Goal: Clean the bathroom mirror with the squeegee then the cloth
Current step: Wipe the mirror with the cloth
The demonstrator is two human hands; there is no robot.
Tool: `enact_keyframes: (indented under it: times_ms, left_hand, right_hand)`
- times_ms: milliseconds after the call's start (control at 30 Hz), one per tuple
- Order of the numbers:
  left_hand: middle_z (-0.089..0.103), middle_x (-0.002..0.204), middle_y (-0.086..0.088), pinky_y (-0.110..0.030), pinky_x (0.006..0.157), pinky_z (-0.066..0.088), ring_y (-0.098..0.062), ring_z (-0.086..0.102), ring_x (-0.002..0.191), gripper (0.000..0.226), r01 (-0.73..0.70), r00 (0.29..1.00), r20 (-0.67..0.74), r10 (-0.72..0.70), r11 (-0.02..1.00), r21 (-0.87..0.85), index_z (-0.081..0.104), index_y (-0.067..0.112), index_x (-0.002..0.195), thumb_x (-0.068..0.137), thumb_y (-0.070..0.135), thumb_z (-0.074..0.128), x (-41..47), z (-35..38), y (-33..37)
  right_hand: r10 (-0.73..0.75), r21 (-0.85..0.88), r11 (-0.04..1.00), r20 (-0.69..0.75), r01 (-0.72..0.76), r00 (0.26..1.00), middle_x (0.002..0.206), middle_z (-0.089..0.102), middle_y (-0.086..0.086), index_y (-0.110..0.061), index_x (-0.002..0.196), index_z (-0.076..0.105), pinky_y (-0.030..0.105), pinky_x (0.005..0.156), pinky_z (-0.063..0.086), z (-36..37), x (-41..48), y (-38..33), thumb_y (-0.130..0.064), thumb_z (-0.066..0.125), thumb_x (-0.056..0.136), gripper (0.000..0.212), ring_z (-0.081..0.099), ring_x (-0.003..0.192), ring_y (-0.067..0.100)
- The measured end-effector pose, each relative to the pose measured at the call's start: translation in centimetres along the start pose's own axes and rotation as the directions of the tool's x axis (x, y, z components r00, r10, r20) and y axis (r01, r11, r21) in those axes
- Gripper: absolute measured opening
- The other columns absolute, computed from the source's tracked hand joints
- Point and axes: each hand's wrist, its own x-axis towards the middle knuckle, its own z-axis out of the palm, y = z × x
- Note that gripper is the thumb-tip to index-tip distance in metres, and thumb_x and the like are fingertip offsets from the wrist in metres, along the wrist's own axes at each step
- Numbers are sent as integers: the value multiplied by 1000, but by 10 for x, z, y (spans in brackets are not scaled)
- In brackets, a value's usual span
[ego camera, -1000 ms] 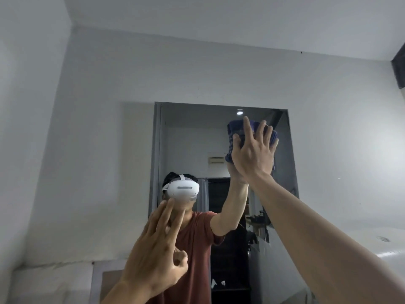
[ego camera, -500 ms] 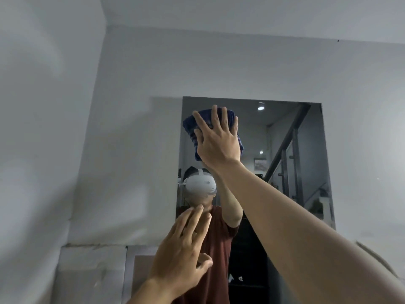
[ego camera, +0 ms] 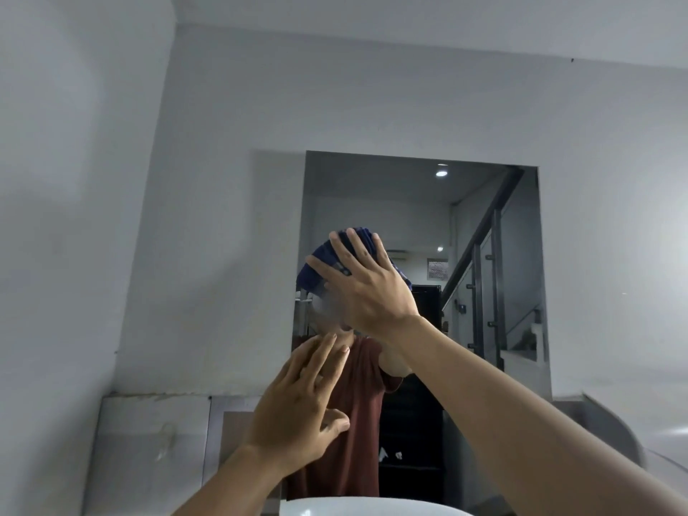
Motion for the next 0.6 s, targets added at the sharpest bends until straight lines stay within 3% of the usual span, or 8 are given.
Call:
enact_keyframes:
  times_ms: [133,233,400,500,600]
  left_hand:
    - [21,165,-4,-37,119,20,-25,25,150,112,-9,1000,10,9,1000,-7,12,18,160,75,66,68,-1,-1,0]
    - [27,163,-6,-42,119,30,-27,27,149,97,19,999,40,-18,999,-28,9,22,161,86,62,58,0,-1,1]
    - [38,157,-9,-45,114,41,-27,33,146,76,53,998,46,-53,999,-3,34,17,154,92,54,55,5,-5,7]
    - [49,145,-7,-39,107,45,-25,46,132,54,63,997,-44,-64,998,-23,54,18,137,95,52,53,14,-13,12]
    - [52,131,-4,-38,93,49,-26,53,117,43,78,995,-69,-78,997,-3,59,20,122,89,48,62,28,-24,14]
  right_hand:
    - [57,-14,998,-16,-57,998,166,26,15,-32,157,33,58,125,9,2,-30,9,-35,37,105,53,13,156,36]
    - [133,-16,991,-28,-133,991,166,25,15,-32,158,31,58,125,11,2,-46,19,-35,38,105,54,14,156,36]
    - [298,0,954,-64,-299,952,167,23,15,-33,159,27,57,125,11,1,-62,44,-38,32,107,53,13,156,35]
    - [351,19,936,-84,-351,933,167,23,16,-33,160,23,56,126,8,-1,-68,57,-38,31,108,53,12,156,36]
    - [431,51,903,-96,-428,898,167,21,18,-32,161,16,56,126,8,-2,-74,64,-39,29,108,54,11,156,37]
